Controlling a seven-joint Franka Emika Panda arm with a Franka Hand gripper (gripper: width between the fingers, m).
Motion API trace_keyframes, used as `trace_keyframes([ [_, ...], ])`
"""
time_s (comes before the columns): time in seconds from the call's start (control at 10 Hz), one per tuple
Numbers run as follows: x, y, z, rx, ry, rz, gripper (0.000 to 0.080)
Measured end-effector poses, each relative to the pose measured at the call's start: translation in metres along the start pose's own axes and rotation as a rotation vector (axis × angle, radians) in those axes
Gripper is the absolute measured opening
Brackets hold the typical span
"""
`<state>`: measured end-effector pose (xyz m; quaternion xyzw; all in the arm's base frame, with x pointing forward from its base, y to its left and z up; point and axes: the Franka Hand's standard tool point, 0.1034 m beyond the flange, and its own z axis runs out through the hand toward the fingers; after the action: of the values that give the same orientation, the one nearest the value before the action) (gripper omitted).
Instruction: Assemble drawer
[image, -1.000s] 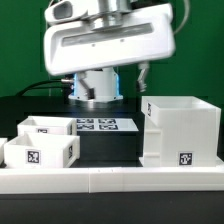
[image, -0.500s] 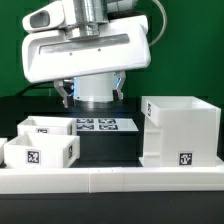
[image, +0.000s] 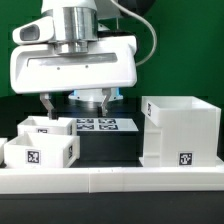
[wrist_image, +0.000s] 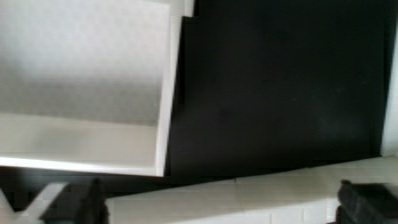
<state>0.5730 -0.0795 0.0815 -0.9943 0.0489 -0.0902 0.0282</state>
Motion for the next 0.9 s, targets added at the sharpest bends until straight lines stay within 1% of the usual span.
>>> trace_keyframes([
  [0.4,-0.001,-0.001,0.001,0.006,-0.013,0.011,0.0649],
  [0.5,-0.004,0.001,0.001,0.026,-0.054,0.056,0.0649],
  [0.6,-0.007,0.006,0.008,0.024,-0.072,0.078,0.0649],
  [0.7,-0.014,0.01,0.018,0.02,-0.091,0.103,0.0649],
  [0.8,-0.019,0.01,0.024,0.018,-0.102,0.122,0.0649],
  [0.9,-0.021,0.011,0.027,0.016,-0.105,0.124,0.0649],
])
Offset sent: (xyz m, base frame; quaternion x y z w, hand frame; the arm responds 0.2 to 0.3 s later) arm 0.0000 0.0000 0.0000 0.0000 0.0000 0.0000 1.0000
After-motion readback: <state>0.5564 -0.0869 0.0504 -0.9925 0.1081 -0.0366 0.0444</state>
